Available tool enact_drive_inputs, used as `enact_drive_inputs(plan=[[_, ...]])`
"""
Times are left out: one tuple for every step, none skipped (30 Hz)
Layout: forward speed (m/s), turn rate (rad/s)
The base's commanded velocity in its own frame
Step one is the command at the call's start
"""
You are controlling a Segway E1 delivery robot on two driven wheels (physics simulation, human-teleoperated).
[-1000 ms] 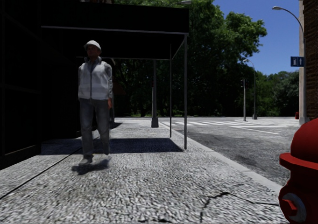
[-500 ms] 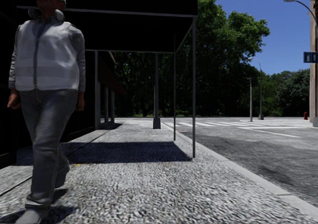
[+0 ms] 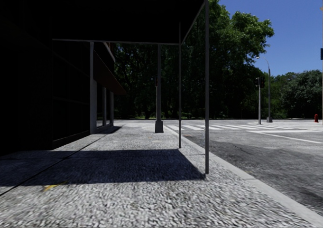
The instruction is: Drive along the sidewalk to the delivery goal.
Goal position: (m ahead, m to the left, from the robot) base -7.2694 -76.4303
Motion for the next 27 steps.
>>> enact_drive_inputs(plan=[[1.61, 0.00], [2.00, 0.00], [2.00, 0.00], [2.00, 0.00], [2.00, 0.00], [2.00, 0.00], [2.00, 0.00], [2.00, 0.08], [2.00, 0.16], [2.00, 0.22], [2.00, 0.22], [2.00, 0.29], [2.00, 0.37], [2.00, 0.43], [2.00, 0.43], [2.00, 0.45], [2.00, 0.46], [2.00, 0.47], [2.00, 0.47], [2.00, 0.47], [2.00, 0.47], [2.00, 0.47], [2.00, 0.47], [2.00, 0.47], [2.00, 0.47], [2.00, 0.47], [2.00, 0.47]])
